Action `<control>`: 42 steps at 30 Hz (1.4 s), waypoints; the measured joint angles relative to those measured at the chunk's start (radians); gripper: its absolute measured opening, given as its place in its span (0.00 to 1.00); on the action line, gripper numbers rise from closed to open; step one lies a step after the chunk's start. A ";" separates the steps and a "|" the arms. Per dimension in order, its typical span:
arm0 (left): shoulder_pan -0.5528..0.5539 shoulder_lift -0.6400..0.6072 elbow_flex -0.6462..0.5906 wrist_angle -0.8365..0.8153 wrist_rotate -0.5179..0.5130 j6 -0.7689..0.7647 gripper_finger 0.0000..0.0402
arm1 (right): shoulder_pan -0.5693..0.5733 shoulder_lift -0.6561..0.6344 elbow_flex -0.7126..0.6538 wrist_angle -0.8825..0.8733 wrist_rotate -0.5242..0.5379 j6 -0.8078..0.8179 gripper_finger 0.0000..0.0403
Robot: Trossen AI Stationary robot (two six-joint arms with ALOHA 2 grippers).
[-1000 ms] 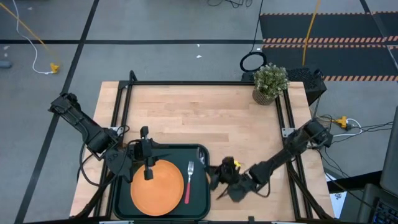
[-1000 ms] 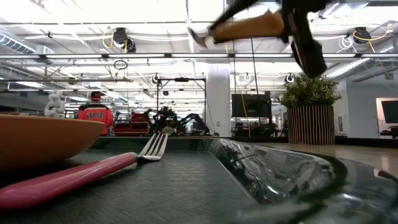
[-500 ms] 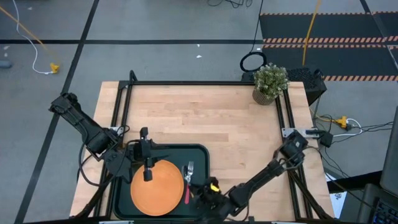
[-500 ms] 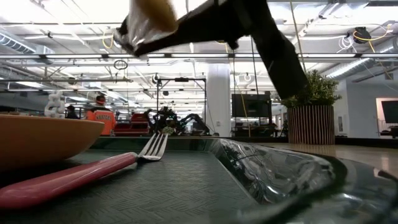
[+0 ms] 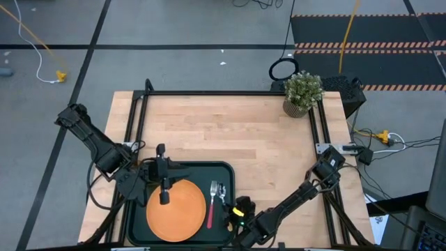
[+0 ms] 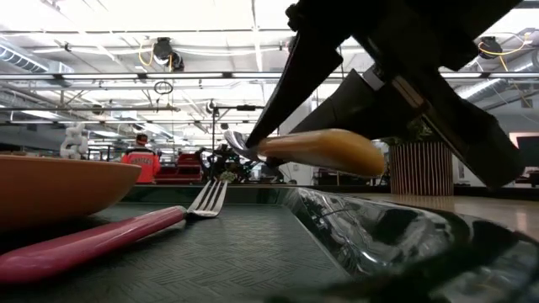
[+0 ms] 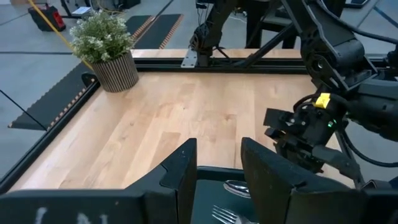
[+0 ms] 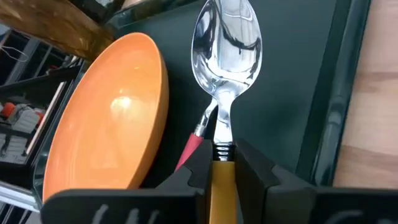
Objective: Pick and place plate/cup/fork/spoon on tray
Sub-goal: Put the orange spoon on the black tray to the right of the pink fork
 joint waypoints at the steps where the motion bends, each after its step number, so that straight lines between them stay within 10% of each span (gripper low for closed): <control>1: 0.002 0.000 0.000 0.000 -0.003 0.001 0.32 | -0.001 0.000 0.000 0.000 0.000 0.000 0.08; 42: 0.045 0.000 0.000 0.129 -0.005 0.163 0.32 | -0.074 0.044 0.000 -0.001 -0.180 0.029 0.13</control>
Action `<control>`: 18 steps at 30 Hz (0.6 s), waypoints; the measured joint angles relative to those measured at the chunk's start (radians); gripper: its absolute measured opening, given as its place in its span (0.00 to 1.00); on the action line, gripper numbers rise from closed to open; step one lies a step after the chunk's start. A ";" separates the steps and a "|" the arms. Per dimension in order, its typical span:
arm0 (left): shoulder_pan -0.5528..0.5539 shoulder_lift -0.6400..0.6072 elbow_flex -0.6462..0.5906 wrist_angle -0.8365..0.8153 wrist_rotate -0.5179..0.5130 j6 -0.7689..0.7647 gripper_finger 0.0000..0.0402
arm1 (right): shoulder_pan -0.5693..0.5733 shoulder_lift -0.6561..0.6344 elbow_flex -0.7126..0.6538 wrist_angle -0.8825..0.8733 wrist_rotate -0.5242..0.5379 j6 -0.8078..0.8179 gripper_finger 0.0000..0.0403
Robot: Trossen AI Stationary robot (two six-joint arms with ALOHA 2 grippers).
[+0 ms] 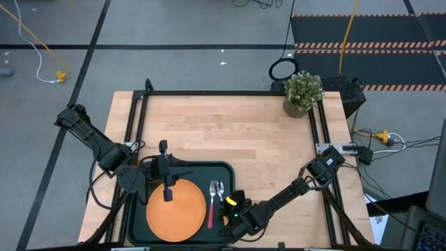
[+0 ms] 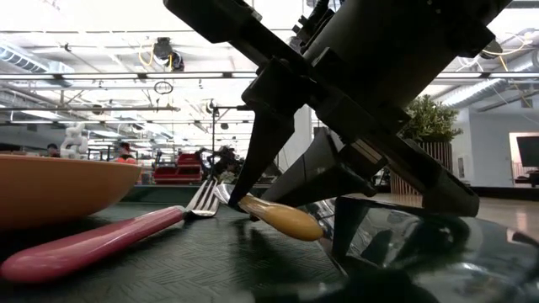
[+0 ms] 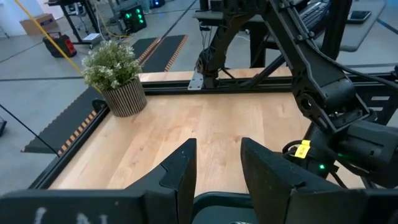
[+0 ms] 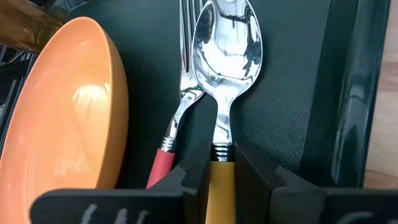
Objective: Pick and place plate/cup/fork/spoon on tray
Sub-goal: Put the orange spoon on the black tray to the right of the pink fork
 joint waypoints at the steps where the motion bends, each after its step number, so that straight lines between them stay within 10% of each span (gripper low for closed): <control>1: 0.000 0.000 0.000 0.000 0.000 0.000 0.32 | 0.000 0.000 0.000 0.000 0.000 0.000 0.13; 18: 0.000 0.000 0.000 -0.001 0.001 -0.006 0.32 | 0.000 -0.002 0.000 0.014 -0.052 -0.043 0.14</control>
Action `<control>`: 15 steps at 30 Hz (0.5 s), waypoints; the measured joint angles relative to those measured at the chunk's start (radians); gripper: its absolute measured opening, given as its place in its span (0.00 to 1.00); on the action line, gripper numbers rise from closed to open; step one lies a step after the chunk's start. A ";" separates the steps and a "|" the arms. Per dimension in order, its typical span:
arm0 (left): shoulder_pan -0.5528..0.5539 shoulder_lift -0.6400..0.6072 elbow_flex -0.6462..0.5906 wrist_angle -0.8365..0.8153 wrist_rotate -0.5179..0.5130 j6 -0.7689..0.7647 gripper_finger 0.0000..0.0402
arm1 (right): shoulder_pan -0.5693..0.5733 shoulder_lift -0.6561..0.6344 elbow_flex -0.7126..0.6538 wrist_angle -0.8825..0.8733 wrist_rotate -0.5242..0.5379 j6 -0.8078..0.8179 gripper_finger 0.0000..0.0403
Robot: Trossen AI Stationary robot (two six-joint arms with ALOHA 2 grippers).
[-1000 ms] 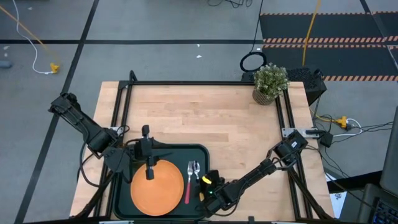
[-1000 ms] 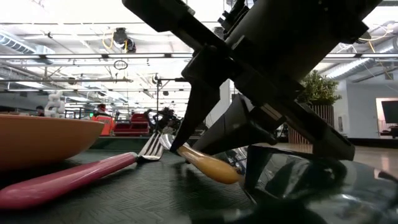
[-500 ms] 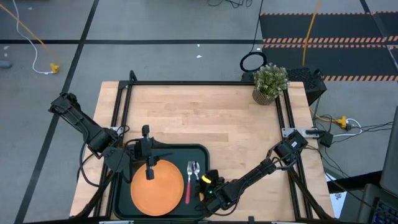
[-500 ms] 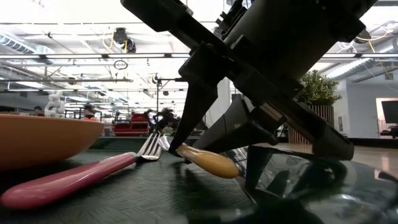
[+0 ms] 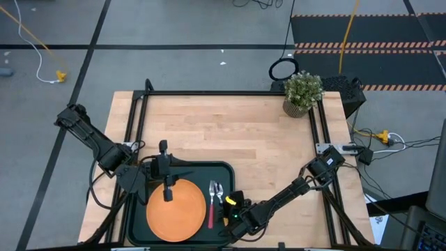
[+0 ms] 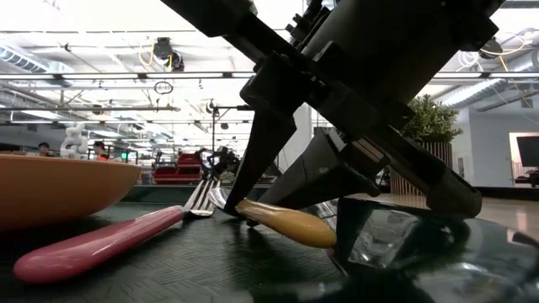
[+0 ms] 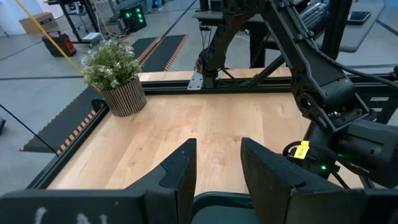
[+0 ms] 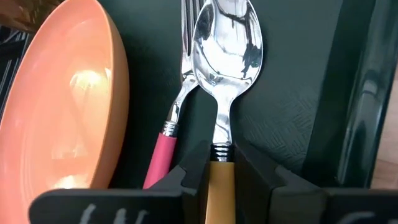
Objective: Pick and place plate/cup/fork/spoon on tray
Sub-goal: Put the orange spoon on the black tray to the right of the pink fork
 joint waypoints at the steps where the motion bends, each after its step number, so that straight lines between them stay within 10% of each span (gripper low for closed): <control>1: 0.000 0.000 0.000 0.000 0.000 0.000 0.32 | 0.000 -0.002 0.000 0.002 0.000 -0.009 0.14; 15: 0.000 0.000 0.000 0.000 0.000 -0.005 0.32 | -0.001 -0.034 -0.003 -0.054 0.001 -0.055 0.33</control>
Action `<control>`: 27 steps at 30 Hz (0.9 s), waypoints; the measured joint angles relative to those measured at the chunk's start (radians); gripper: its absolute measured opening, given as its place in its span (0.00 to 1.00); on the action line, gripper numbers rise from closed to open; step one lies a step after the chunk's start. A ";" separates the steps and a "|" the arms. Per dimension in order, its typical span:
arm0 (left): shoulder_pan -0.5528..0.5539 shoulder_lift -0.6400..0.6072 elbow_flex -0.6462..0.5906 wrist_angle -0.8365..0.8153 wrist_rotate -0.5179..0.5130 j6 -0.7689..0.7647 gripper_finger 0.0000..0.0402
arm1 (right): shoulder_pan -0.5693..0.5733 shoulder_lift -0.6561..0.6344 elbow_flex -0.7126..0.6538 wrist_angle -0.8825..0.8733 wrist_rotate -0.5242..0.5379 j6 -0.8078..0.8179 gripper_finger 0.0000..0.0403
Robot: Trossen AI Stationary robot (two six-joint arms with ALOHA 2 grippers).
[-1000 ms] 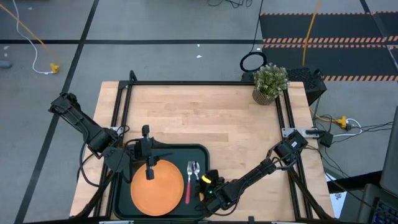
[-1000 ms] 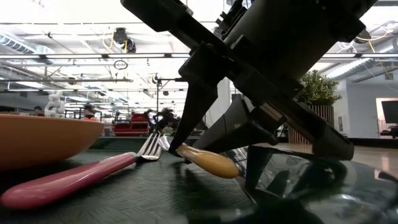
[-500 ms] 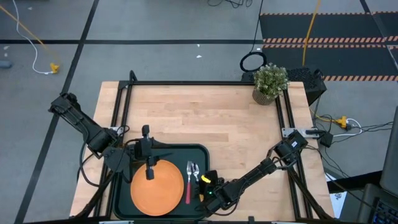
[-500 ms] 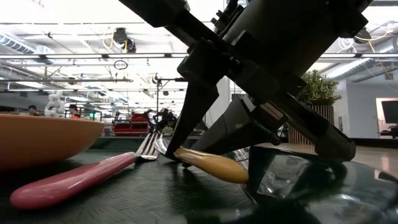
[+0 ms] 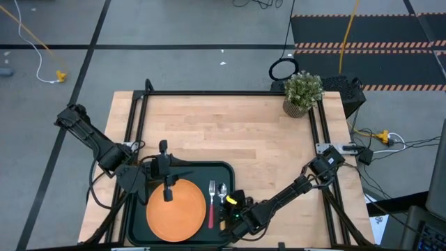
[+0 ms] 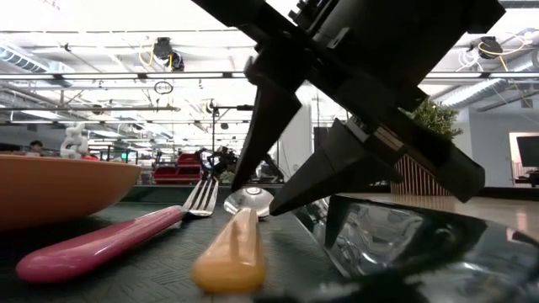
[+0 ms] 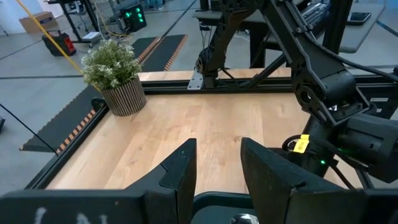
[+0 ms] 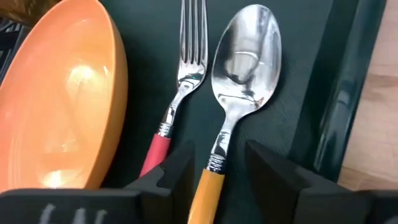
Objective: Pick and place plate/cup/fork/spoon on tray
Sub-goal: Put the orange spoon on the black tray to the right of the pink fork, then return to Home Position
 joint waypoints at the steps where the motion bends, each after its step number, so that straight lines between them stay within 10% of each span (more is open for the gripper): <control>1: 0.000 0.000 0.000 0.000 0.000 0.000 0.32 | -0.001 0.000 0.000 0.000 0.001 0.000 0.35; 13: 0.000 0.000 0.000 0.000 0.000 0.000 0.32 | -0.001 -0.115 -0.001 -0.059 -0.028 -0.204 0.43; 27: 0.000 0.000 0.000 0.000 -0.001 0.003 0.32 | 0.010 -0.315 0.000 -0.064 0.030 -1.075 0.42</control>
